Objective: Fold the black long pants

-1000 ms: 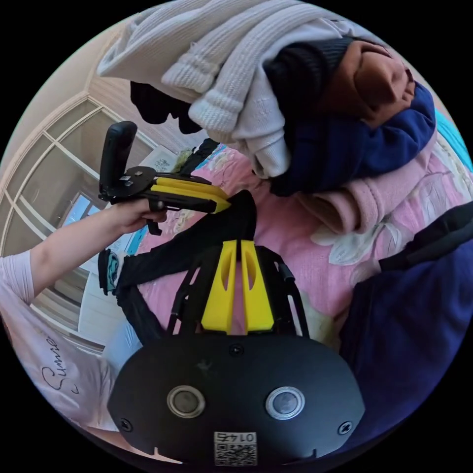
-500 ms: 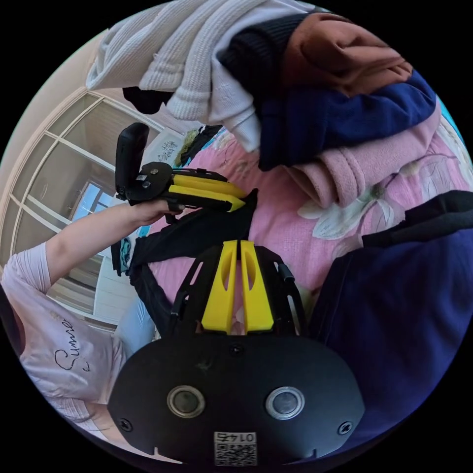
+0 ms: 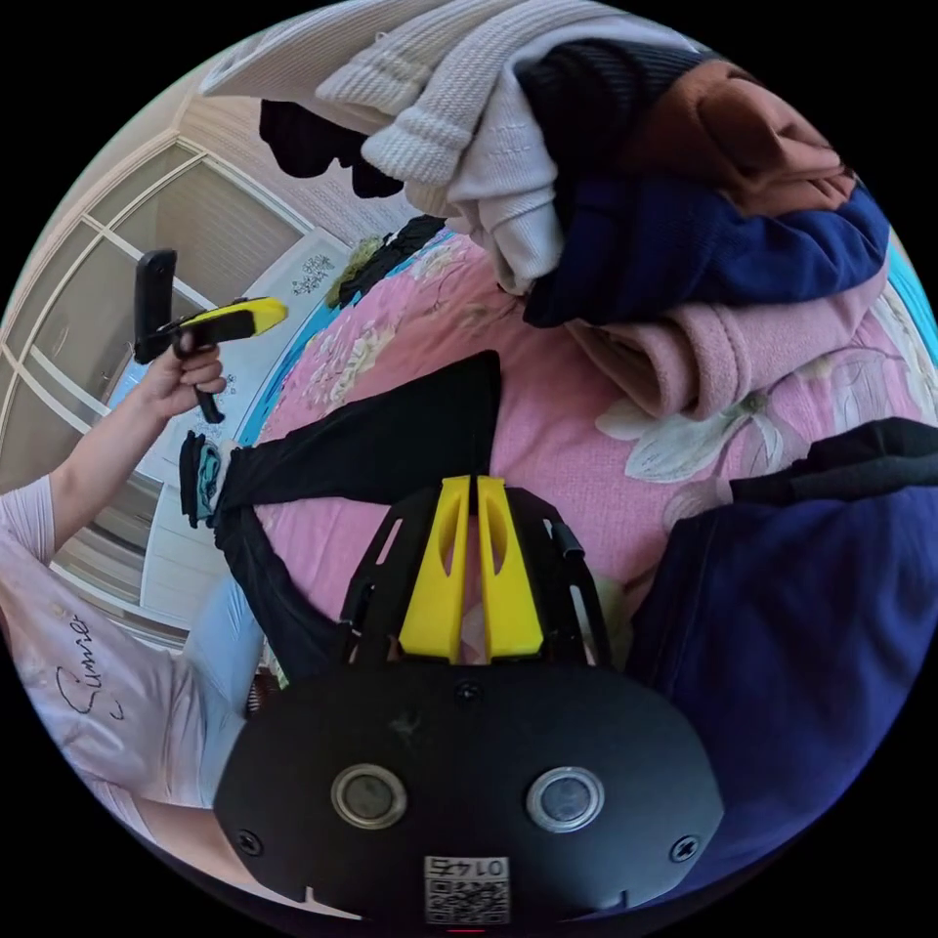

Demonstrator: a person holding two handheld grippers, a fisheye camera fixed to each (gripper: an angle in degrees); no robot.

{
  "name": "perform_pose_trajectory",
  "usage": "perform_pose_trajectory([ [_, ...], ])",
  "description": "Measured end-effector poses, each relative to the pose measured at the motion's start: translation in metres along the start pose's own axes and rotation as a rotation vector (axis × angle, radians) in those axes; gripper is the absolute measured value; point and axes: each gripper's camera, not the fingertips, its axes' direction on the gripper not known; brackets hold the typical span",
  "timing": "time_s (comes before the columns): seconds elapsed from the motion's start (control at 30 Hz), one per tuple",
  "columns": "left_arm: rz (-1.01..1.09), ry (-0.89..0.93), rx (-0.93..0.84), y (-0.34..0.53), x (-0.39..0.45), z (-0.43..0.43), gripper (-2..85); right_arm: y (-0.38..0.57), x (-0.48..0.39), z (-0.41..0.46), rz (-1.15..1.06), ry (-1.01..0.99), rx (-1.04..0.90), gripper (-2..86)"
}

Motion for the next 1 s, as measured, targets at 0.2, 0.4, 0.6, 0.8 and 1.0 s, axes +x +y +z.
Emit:
perform_pose_trajectory([
  [0.2, -0.318, -0.291, 0.058, 0.245, -0.002, -0.183, -1.0, 0.034, -0.028, -0.01, 0.038, 0.18, 0.13, 3.0],
  [0.4, -0.877, -0.175, 0.304, 0.504, 0.009, -0.289, -1.0, 0.1, -0.063, -0.024, 0.161, 0.072, 0.207, 6.9],
  [0.6, -1.078, -0.246, 0.348, 0.622, 0.008, -0.33, -0.9, 0.142, -0.12, -0.005, 0.091, 0.104, 0.051, 6.8],
  [0.8, -1.172, -0.292, 0.448, 0.689, -0.001, -0.387, 0.9, 0.092, -0.22, 0.051, -0.238, 0.187, -0.167, 7.7],
  [1.0, -1.415, -0.306, 0.642, 0.783, -0.004, -0.433, 1.1, 0.099, -0.229, 0.09, -0.147, 0.231, -0.266, 7.3],
])
